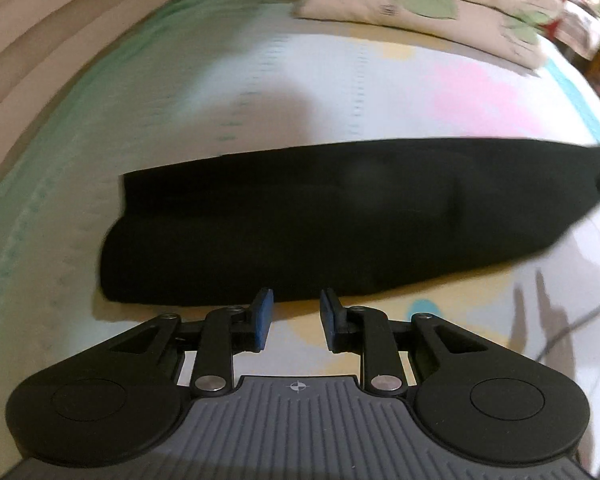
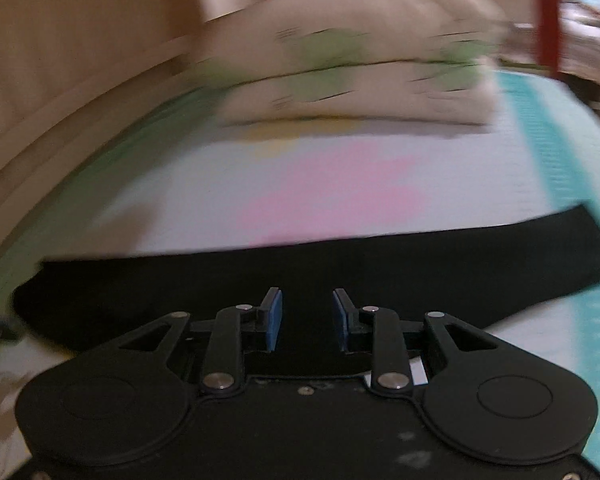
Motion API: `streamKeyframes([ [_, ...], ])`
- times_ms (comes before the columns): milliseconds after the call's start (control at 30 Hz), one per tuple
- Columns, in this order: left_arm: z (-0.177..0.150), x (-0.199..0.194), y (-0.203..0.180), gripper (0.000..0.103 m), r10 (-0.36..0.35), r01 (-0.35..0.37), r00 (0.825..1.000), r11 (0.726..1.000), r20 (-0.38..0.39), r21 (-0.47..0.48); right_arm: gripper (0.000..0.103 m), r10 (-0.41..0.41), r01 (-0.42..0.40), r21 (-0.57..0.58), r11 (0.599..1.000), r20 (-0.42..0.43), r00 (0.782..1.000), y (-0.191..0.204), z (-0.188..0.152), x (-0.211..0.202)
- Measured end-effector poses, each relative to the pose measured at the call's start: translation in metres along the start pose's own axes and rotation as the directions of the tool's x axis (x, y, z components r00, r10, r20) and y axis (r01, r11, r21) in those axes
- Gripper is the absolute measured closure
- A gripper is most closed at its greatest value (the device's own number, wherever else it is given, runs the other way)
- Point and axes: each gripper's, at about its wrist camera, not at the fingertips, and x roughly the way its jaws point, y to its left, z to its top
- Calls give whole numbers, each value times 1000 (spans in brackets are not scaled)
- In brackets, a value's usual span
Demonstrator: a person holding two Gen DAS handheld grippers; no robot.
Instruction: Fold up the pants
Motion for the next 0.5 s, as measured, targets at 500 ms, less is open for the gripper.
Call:
streamKeyframes([
  [500,25,85,15,78,39,-39,999,998,3,55,69,189,-216,-147,965,-182,965,89,-48,65],
])
